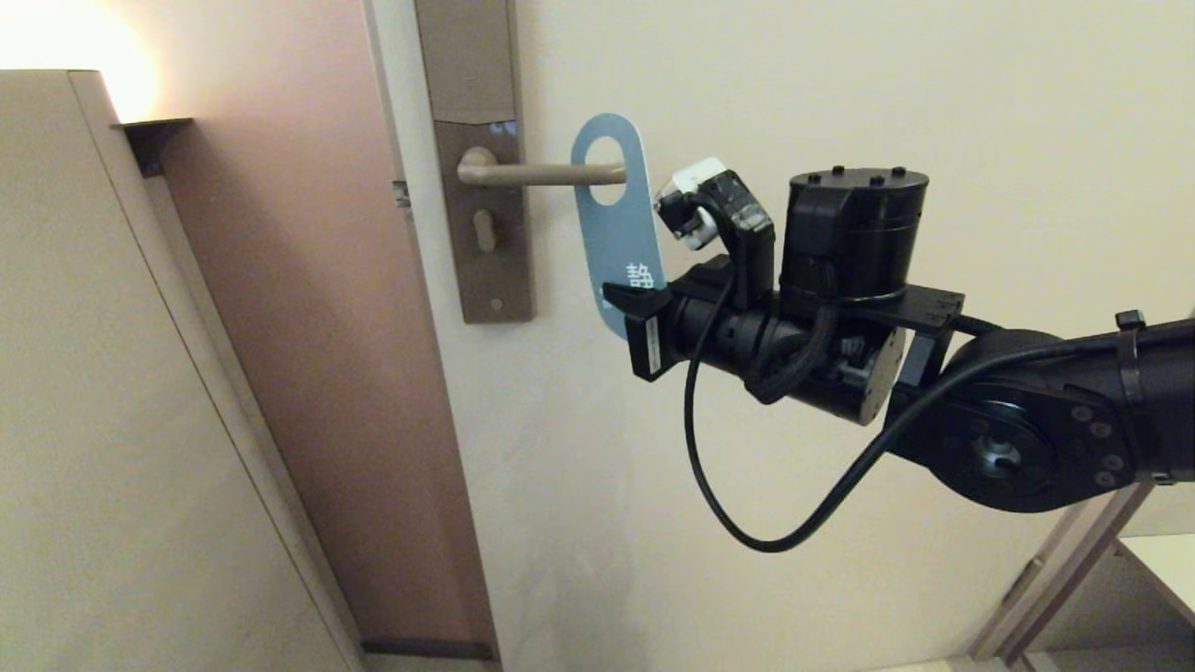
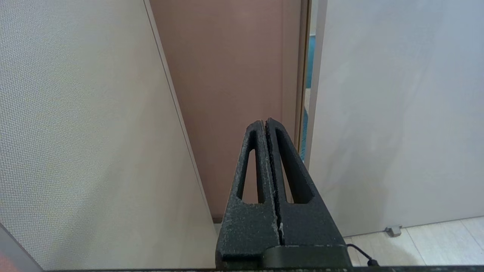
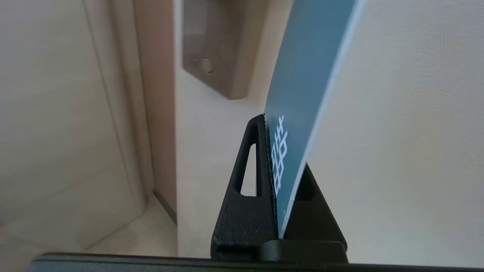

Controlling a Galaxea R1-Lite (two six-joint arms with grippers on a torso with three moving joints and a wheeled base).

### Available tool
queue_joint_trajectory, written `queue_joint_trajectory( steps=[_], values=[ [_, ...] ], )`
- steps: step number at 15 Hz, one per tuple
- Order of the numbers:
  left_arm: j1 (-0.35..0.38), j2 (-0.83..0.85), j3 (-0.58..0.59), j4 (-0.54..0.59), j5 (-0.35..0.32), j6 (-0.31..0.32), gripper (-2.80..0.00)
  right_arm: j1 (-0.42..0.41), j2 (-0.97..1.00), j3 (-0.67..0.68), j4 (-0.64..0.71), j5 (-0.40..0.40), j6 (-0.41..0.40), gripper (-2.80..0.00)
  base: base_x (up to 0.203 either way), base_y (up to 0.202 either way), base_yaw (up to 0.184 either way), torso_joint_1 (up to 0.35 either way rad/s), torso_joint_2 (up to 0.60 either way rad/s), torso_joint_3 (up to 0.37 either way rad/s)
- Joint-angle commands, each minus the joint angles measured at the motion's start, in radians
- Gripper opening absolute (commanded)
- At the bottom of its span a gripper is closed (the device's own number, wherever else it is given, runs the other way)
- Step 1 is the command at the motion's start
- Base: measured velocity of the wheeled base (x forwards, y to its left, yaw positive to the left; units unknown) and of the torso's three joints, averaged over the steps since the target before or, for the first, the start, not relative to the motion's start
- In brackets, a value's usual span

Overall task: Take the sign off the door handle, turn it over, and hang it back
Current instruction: Hang the sign back with the other side facing out

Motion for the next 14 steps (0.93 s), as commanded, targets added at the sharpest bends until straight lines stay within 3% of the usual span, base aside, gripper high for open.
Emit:
queue_joint_trajectory(
  steps=[1, 14],
  values=[
    [0.000, 0.001, 0.000, 0.000, 0.000, 0.000, -2.80, 0.016, 0.000, -0.007, -0.003, 0.000, 0.000, -2.80, 0.000, 0.000, 0.000, 0.000, 0.00, 0.000],
    [0.000, 0.001, 0.000, 0.000, 0.000, 0.000, -2.80, 0.100, 0.020, -0.008, -0.059, 0.009, -0.005, -2.80, 0.000, 0.000, 0.000, 0.000, 0.00, 0.000]
  ],
)
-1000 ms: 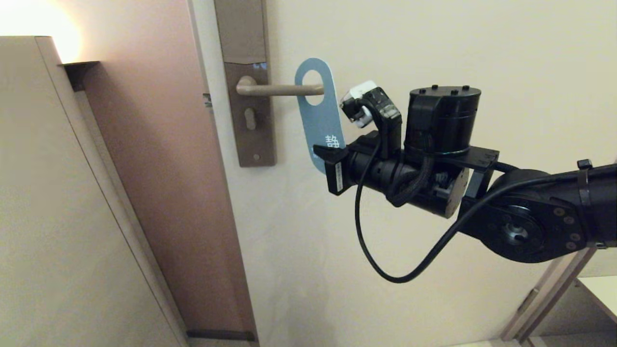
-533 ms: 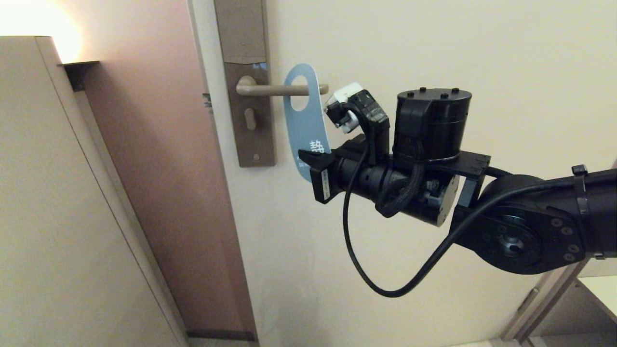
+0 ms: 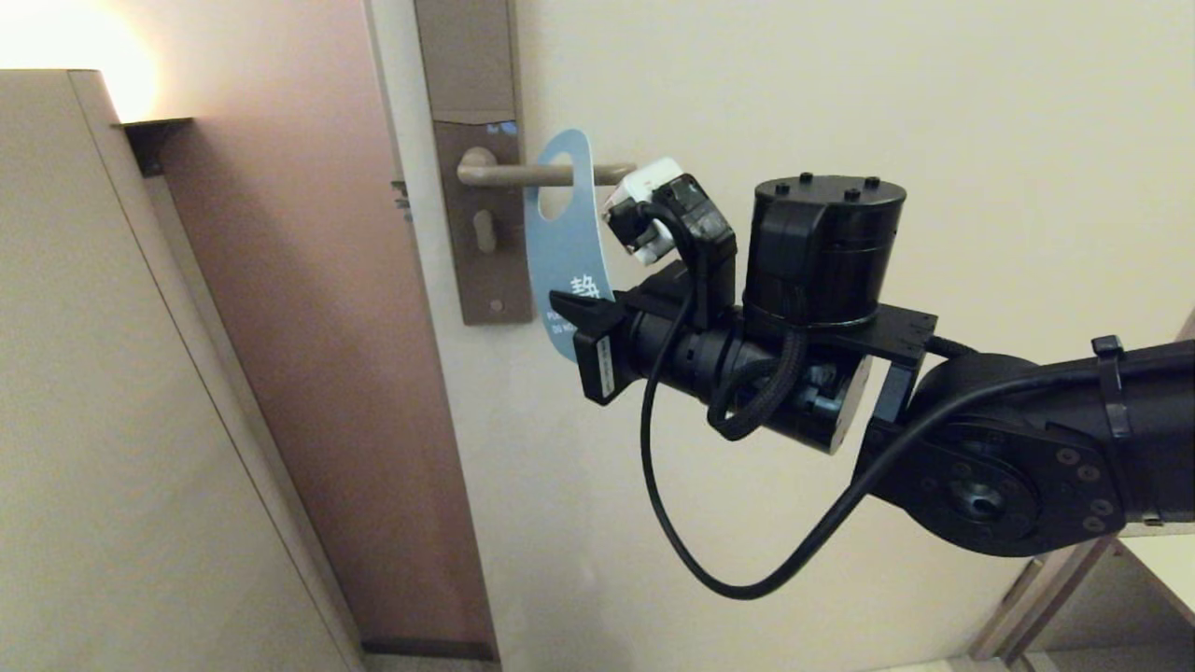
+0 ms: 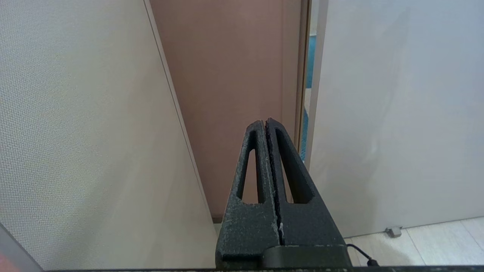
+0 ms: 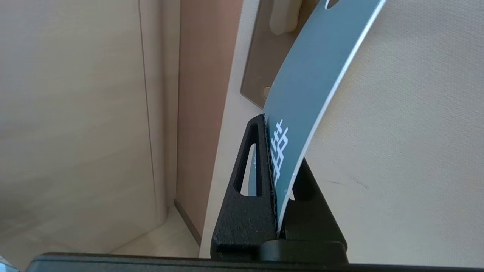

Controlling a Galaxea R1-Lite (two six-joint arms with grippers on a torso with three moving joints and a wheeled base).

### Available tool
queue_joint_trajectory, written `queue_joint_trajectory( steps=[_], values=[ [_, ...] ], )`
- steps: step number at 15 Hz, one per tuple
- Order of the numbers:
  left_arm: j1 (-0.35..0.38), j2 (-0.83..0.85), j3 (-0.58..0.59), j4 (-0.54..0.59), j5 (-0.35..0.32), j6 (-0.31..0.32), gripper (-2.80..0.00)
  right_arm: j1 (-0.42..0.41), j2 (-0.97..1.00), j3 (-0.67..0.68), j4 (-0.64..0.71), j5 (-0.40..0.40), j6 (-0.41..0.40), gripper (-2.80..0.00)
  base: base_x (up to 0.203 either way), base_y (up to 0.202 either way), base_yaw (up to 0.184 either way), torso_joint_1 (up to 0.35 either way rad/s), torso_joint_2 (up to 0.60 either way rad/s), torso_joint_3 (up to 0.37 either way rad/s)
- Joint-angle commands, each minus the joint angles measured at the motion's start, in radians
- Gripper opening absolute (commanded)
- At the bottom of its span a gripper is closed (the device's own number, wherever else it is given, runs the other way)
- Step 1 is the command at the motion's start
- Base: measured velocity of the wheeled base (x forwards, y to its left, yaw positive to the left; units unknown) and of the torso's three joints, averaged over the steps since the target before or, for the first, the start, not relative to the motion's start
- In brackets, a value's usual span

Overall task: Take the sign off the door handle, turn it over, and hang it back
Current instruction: Hang the sign back with the other side facing out

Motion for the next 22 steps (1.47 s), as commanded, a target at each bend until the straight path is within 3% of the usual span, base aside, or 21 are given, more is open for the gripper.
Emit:
queue_joint_trajectory(
  steps=[1, 3, 4, 14, 18, 22],
  values=[
    [0.000, 0.001, 0.000, 0.000, 0.000, 0.000, -2.80, 0.003, 0.005, 0.000, -0.005, 0.000, -0.001, -2.80, 0.000, 0.000, 0.000, 0.000, 0.00, 0.000],
    [0.000, 0.001, 0.000, -0.001, 0.000, 0.000, -2.80, 0.002, 0.009, 0.000, -0.007, 0.000, -0.001, -2.80, 0.000, 0.000, 0.000, 0.000, 0.00, 0.000],
    [0.000, 0.001, 0.000, 0.000, 0.000, 0.000, -2.80, 0.002, 0.010, 0.000, -0.006, 0.000, -0.001, 0.00, 0.000, 0.000, 0.000, 0.000, 0.00, 0.000],
    [0.000, 0.001, 0.000, 0.000, 0.000, 0.000, -2.80, 0.000, -0.010, 0.011, -0.004, 0.001, 0.005, 0.00, 0.000, 0.000, 0.000, 0.000, 0.00, 0.000],
    [0.000, 0.001, 0.000, 0.000, 0.000, 0.000, -2.80, -0.003, -0.069, 0.035, 0.000, 0.086, 0.005, 0.00, 0.000, 0.000, 0.000, 0.000, 0.00, 0.000],
    [0.000, 0.001, 0.000, 0.000, 0.000, 0.000, -2.80, -0.010, -0.105, 0.102, -0.003, 0.099, 0.003, 0.00, 0.000, 0.000, 0.000, 0.000, 0.00, 0.000]
  ],
)
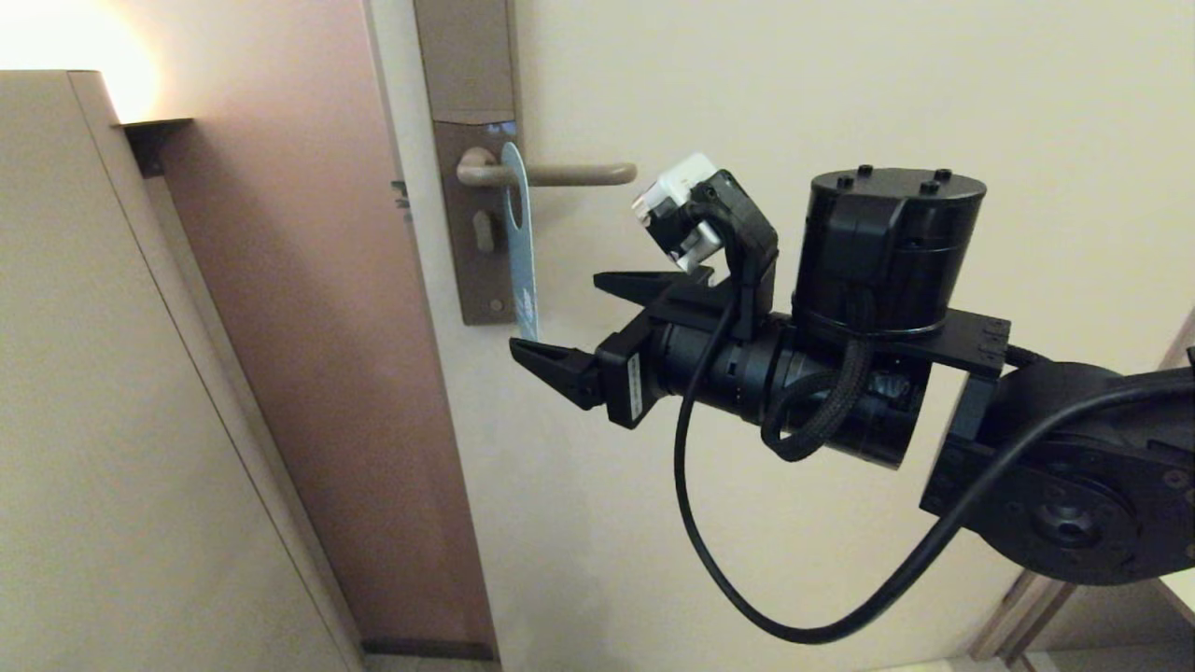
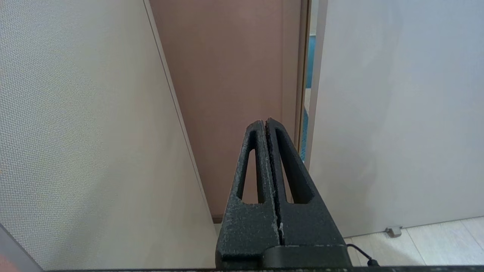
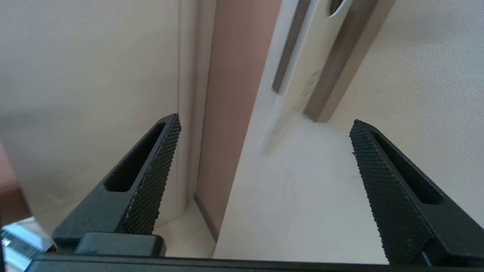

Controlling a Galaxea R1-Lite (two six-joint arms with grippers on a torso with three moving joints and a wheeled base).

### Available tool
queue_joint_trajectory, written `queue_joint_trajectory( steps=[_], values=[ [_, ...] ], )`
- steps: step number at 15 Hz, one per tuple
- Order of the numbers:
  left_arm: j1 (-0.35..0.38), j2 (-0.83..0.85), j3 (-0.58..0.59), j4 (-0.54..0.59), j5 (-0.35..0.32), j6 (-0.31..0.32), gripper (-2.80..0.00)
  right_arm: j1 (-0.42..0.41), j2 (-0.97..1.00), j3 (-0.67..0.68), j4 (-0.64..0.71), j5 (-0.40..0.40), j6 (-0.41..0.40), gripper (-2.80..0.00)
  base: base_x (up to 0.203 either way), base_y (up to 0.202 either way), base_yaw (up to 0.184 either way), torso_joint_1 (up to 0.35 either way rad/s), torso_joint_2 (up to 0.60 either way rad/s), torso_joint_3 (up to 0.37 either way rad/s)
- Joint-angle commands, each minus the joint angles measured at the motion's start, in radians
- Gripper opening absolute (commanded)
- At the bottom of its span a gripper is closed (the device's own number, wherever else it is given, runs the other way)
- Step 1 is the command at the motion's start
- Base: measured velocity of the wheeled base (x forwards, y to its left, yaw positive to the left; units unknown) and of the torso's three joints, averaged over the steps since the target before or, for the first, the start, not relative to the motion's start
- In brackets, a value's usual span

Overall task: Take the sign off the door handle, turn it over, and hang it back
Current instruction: Hang the sign back with the other side facing out

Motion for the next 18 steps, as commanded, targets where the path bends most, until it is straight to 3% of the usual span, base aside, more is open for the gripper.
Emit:
queue_joint_trajectory(
  steps=[1, 2, 3, 18],
  values=[
    [0.000, 0.001, 0.000, 0.000, 0.000, 0.000, -2.80, -0.009, -0.022, 0.021, -0.004, 0.002, -0.001, 0.00, 0.000, 0.000, 0.000, 0.000, 0.00, 0.000],
    [0.000, 0.001, 0.000, 0.000, 0.000, 0.000, -2.80, -0.014, -0.024, 0.021, -0.006, 0.002, -0.001, 0.00, 0.000, 0.000, 0.000, 0.000, 0.00, 0.000],
    [0.000, 0.001, 0.000, 0.000, 0.000, 0.000, -2.80, -0.015, -0.026, 0.021, -0.006, 0.002, 0.000, -2.80, 0.000, 0.000, 0.000, 0.000, 0.00, 0.000],
    [0.000, 0.001, 0.000, 0.000, 0.000, 0.000, -2.80, -0.016, 0.036, -0.005, -0.042, -0.004, -0.007, -2.80, 0.000, 0.000, 0.000, 0.000, 0.00, 0.000]
  ],
)
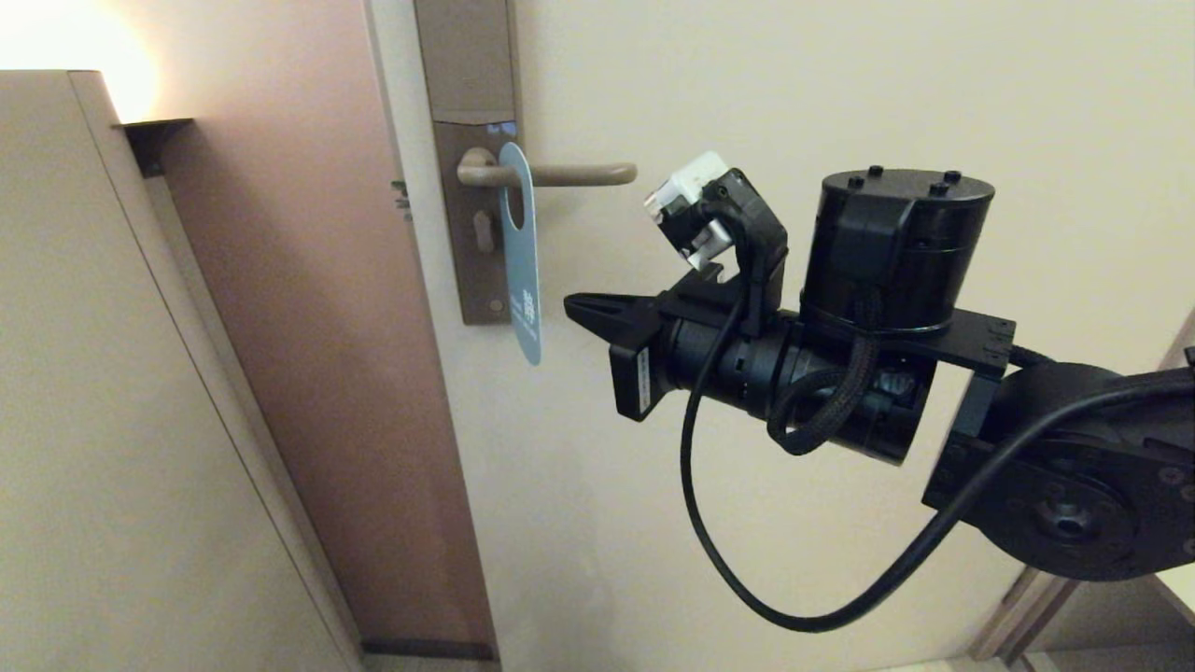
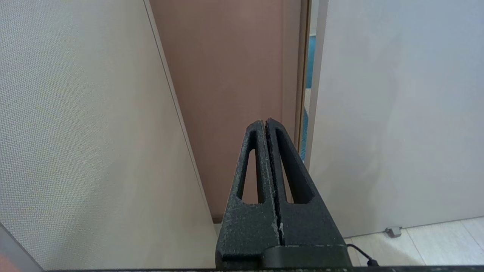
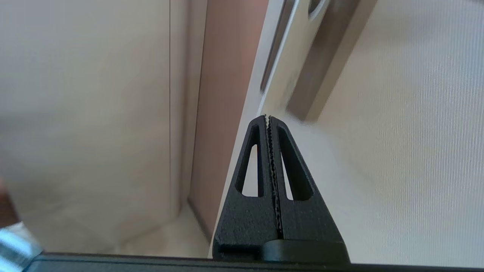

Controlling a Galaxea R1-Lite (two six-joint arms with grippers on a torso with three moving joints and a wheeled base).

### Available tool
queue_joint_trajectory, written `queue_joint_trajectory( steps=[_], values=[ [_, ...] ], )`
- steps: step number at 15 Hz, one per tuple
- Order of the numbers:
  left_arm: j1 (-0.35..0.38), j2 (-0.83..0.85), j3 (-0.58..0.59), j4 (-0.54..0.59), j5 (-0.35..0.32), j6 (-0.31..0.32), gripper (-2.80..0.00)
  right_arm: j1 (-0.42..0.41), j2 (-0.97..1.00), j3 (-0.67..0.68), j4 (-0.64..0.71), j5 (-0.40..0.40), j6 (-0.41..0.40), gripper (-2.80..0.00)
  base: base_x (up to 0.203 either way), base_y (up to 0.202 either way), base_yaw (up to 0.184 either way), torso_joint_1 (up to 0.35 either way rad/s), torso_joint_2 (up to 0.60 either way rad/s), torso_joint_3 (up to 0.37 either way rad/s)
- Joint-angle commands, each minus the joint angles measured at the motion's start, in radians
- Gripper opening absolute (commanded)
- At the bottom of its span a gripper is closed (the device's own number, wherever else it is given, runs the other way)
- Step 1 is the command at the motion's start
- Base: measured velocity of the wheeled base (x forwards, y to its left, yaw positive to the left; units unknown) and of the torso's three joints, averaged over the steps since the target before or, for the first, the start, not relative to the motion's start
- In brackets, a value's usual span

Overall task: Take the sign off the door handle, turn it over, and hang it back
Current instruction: Hang the sign back with the other side facing out

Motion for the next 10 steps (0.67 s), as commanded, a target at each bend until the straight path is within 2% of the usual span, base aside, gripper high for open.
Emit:
queue_joint_trajectory(
  steps=[1, 5, 10],
  values=[
    [0.000, 0.001, 0.000, 0.000, 0.000, 0.001, -2.80, 0.002, 0.053, -0.027, -0.033, 0.001, -0.004, -2.80, 0.000, 0.000, 0.000, 0.000, 0.00, 0.000],
    [0.000, 0.001, 0.000, 0.000, 0.000, 0.001, -2.80, 0.002, 0.150, -0.119, -0.133, -0.005, -0.038, -2.80, 0.000, 0.000, 0.000, 0.000, 0.00, 0.000],
    [0.000, 0.001, 0.000, 0.000, 0.000, 0.001, -2.80, 0.003, 0.220, -0.176, -0.146, -0.020, -0.036, -2.80, 0.000, 0.000, 0.000, 0.000, 0.00, 0.000]
  ],
)
